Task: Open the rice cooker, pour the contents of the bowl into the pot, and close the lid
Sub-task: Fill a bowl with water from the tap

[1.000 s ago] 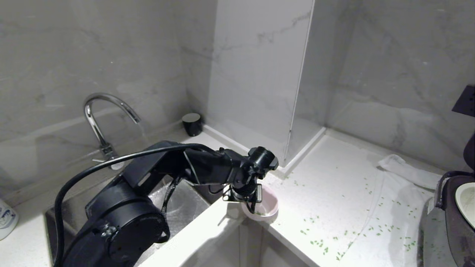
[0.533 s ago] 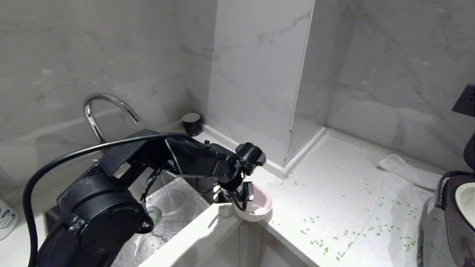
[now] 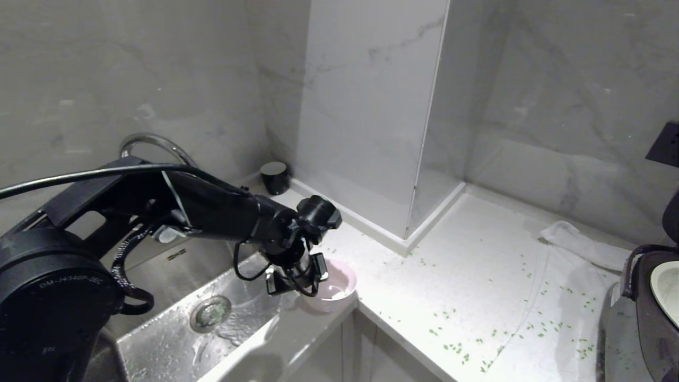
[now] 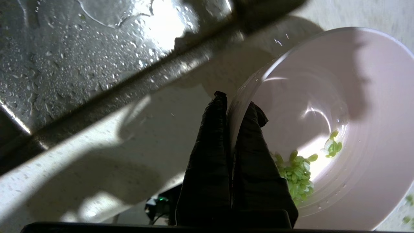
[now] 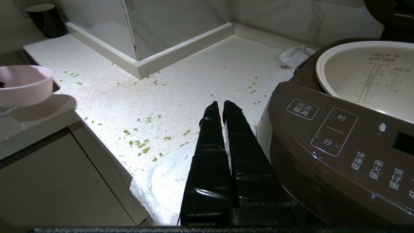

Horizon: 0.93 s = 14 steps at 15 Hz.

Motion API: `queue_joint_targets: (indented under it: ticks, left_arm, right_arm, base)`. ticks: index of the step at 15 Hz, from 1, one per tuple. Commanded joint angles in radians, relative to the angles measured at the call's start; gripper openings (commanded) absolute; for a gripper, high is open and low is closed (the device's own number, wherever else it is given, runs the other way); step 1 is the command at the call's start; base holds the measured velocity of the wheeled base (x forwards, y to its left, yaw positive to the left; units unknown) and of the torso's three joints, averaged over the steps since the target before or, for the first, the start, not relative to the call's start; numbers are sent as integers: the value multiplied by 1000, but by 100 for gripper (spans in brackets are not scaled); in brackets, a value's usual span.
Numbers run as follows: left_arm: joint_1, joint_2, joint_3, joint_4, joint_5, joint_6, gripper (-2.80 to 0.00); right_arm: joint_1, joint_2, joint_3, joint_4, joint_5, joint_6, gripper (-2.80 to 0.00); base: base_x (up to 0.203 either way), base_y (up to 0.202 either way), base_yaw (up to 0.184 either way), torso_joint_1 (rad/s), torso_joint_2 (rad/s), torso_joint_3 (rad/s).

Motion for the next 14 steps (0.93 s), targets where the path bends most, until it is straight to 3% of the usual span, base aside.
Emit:
queue_joint_targets:
  ticks: [1,5,8,14]
  left_arm:
    - [98,-69,82,-74,2,-8,-280]
    - [293,-89,117,-127,0,3,-280]
    - [424,-80,108,-184,0,51,-280]
    - [561,34,8,-243,8,77,-280]
  right_arm:
    - [0,0,2,0,1,0,-280]
    - [0,0,3,0,1,0,-280]
    - [1,0,2,0,1,0,-280]
    - [0,0,2,0,0,0,-280]
  base:
    - [0,0,0,0,0,0]
    - [0,0,0,0,0,0]
    - [0,0,0,0,0,0]
    - [0,0,0,0,0,0]
